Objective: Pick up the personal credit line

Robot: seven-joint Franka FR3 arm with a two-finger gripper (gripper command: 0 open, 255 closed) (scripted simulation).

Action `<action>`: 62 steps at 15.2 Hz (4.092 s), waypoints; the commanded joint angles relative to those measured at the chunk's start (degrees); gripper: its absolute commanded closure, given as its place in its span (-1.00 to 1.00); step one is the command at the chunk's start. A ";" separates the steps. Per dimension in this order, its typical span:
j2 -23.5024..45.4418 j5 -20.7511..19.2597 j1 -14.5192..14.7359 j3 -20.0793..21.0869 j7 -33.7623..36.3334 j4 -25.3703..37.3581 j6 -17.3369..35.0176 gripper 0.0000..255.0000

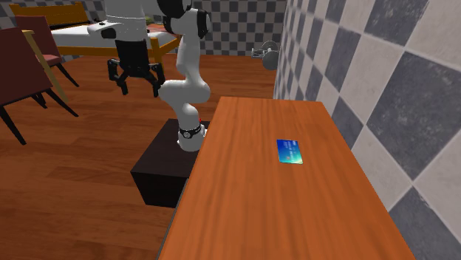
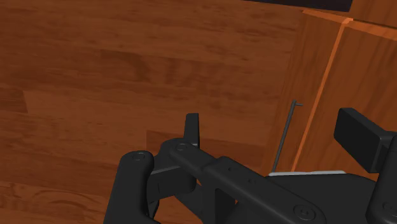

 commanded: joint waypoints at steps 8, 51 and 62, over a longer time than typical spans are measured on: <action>5.73 5.45 1.96 8.19 10.31 3.02 3.38 -1.00; 62.48 -12.70 12.63 36.56 58.29 51.73 9.01 1.00; 63.45 -13.23 13.69 36.63 57.95 56.78 4.83 1.00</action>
